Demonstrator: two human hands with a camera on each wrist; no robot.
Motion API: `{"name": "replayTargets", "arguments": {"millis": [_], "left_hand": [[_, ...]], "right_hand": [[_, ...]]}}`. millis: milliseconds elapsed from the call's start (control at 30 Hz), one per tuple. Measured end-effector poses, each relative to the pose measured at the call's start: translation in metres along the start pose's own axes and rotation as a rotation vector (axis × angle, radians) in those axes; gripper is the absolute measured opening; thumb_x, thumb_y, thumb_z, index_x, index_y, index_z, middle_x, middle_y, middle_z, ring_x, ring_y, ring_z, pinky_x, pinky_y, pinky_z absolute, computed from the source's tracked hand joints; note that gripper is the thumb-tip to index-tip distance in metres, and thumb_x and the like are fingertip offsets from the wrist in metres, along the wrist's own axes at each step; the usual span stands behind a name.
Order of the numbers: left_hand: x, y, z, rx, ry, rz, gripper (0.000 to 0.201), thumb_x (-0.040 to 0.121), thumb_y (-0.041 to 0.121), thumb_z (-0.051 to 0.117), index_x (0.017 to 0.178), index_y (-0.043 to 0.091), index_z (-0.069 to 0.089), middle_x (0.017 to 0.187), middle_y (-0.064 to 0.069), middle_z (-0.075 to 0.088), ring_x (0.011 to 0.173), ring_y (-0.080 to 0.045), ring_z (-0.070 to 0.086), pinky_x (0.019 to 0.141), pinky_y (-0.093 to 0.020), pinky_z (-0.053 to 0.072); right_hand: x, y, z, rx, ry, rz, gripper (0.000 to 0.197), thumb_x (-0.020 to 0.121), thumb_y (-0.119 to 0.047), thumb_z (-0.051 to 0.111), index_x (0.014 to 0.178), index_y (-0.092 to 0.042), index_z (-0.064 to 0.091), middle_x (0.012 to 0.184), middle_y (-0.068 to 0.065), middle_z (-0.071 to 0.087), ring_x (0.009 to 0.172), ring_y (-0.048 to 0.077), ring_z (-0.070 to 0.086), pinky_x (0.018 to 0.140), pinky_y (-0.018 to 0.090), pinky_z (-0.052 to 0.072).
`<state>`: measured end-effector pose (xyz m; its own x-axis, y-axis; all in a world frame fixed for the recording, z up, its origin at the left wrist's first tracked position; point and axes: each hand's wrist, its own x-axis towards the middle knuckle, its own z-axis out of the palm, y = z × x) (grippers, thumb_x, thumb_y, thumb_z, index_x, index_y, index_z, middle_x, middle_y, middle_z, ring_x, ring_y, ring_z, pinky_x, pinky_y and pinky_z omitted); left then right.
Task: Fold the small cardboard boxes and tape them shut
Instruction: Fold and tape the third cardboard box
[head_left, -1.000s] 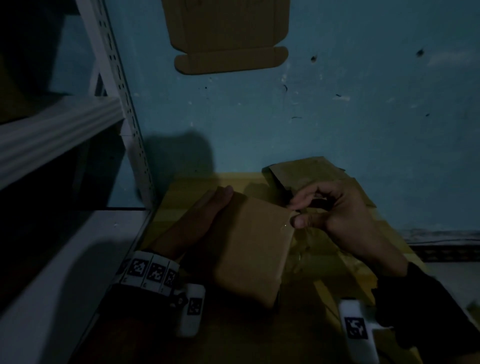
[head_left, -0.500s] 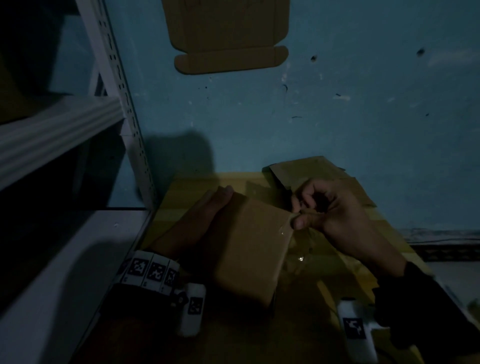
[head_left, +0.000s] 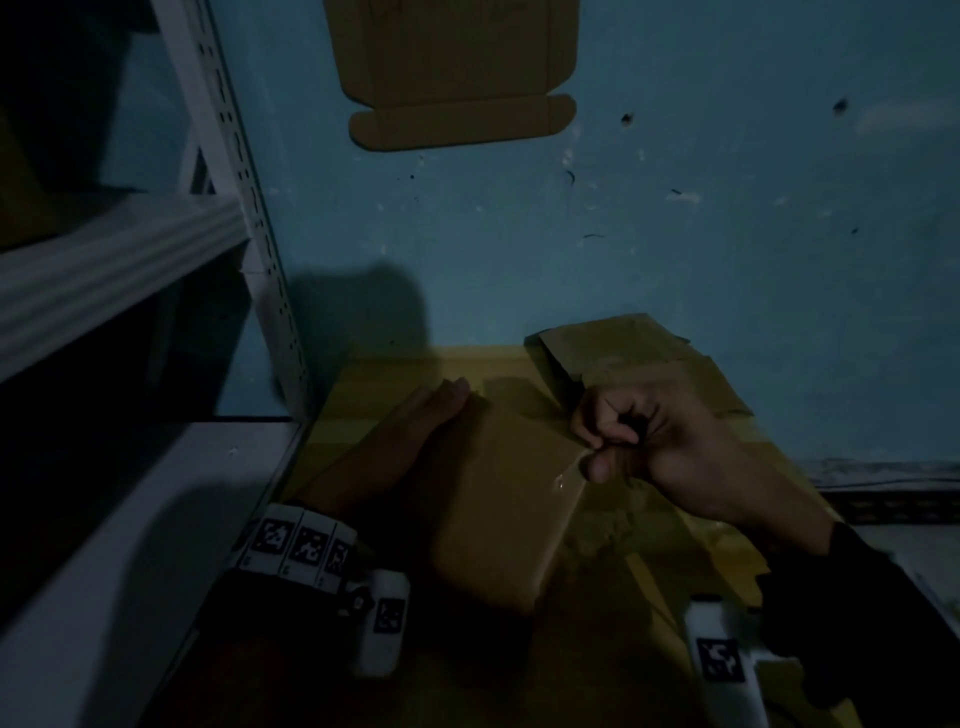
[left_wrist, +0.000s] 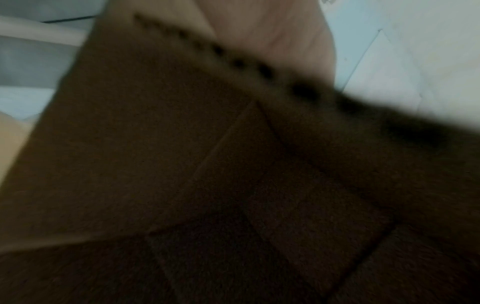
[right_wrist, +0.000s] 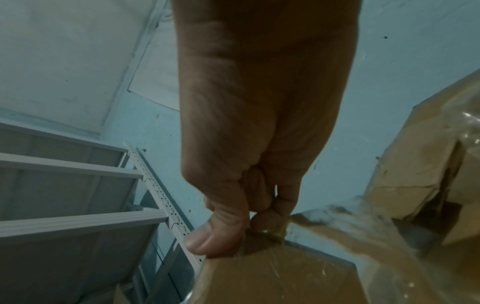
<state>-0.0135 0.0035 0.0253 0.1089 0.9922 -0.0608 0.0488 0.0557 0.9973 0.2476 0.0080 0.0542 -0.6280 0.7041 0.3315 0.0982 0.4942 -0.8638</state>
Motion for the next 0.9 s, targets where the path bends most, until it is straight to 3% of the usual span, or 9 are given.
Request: {"name": "replayTargets", "arguments": {"millis": [100,167,267,400,500,567,700,833,900], "left_hand": [[0.001,-0.002,0.0,0.054,0.039,-0.018,0.081,0.058,0.085,0.065,0.104,0.018,0.064,0.101,-0.006,0.064,0.094,-0.021,0.065,0.096,-0.043,0.046],[0.002,-0.002,0.0,0.106,0.052,-0.028,0.091,0.051,0.09,0.063,0.112,0.022,0.063,0.112,-0.008,0.064,0.103,-0.025,0.064,0.102,-0.047,0.045],[0.001,0.001,0.001,0.431,0.076,0.03,0.087,0.064,0.087,0.051,0.13,0.03,0.05,0.125,0.001,0.06,0.104,-0.011,0.06,0.094,-0.038,0.05],[-0.004,0.018,0.012,0.574,-0.039,0.036,0.1,0.065,0.08,0.064,0.145,0.03,0.03,0.138,0.004,0.047,0.107,-0.007,0.054,0.079,-0.023,0.047],[-0.008,0.025,0.023,0.886,-0.13,-0.001,0.148,0.032,0.088,0.072,0.152,0.04,0.0,0.155,0.004,0.022,0.134,-0.021,0.035,0.106,-0.046,0.04],[-0.01,0.024,0.029,1.075,-0.168,0.018,0.156,0.03,0.088,0.071,0.147,0.045,-0.023,0.158,0.002,0.01,0.142,-0.03,0.02,0.112,-0.057,0.03],[-0.009,0.023,0.031,1.096,-0.114,0.051,0.144,0.049,0.073,0.081,0.145,0.048,-0.025,0.154,-0.001,0.014,0.14,-0.031,0.02,0.111,-0.057,0.028],[-0.009,0.021,0.029,1.109,-0.088,0.054,0.144,0.049,0.071,0.082,0.143,0.05,-0.025,0.153,-0.004,0.016,0.139,-0.032,0.022,0.11,-0.056,0.029],[-0.009,0.021,0.029,1.121,-0.077,0.059,0.146,0.048,0.072,0.081,0.144,0.049,-0.026,0.152,-0.005,0.017,0.137,-0.032,0.024,0.109,-0.056,0.03]], "right_hand": [[0.0,-0.001,0.002,0.039,-0.024,-0.008,0.054,0.074,0.024,0.059,0.063,-0.024,0.035,0.068,0.009,0.036,0.063,0.012,0.04,0.061,0.017,0.044],[0.0,-0.002,0.002,0.047,-0.017,-0.013,0.05,0.074,0.019,0.059,0.063,-0.024,0.035,0.068,0.008,0.035,0.063,0.012,0.038,0.061,0.017,0.043],[0.001,-0.001,0.004,0.049,0.058,-0.037,0.045,0.082,0.012,0.062,0.065,-0.021,0.037,0.066,0.02,0.031,0.062,0.019,0.035,0.058,0.02,0.039],[0.003,0.007,0.001,0.003,0.193,-0.024,0.044,0.088,0.008,0.066,0.067,-0.019,0.038,0.064,0.004,0.041,0.06,0.016,0.043,0.056,0.023,0.04],[0.002,0.009,0.0,0.013,0.208,-0.018,0.041,0.083,-0.001,0.069,0.066,-0.023,0.04,0.064,0.005,0.042,0.058,0.023,0.041,0.052,0.028,0.038],[0.001,0.01,0.0,-0.007,0.207,-0.019,0.045,0.083,0.004,0.069,0.066,-0.021,0.037,0.062,0.0,0.041,0.057,0.015,0.042,0.053,0.025,0.039],[0.0,0.009,0.001,-0.091,0.211,-0.004,0.05,0.083,0.013,0.068,0.065,-0.019,0.033,0.061,-0.005,0.038,0.055,0.009,0.039,0.052,0.025,0.036],[0.001,0.009,0.002,-0.188,0.19,-0.004,0.049,0.085,0.005,0.071,0.066,-0.029,0.042,0.063,-0.004,0.042,0.058,0.011,0.043,0.053,0.026,0.039],[0.001,0.008,0.001,-0.218,0.206,-0.003,0.034,0.085,0.001,0.074,0.076,-0.024,0.054,0.067,-0.002,0.049,0.063,0.011,0.05,0.056,0.026,0.043]]}}
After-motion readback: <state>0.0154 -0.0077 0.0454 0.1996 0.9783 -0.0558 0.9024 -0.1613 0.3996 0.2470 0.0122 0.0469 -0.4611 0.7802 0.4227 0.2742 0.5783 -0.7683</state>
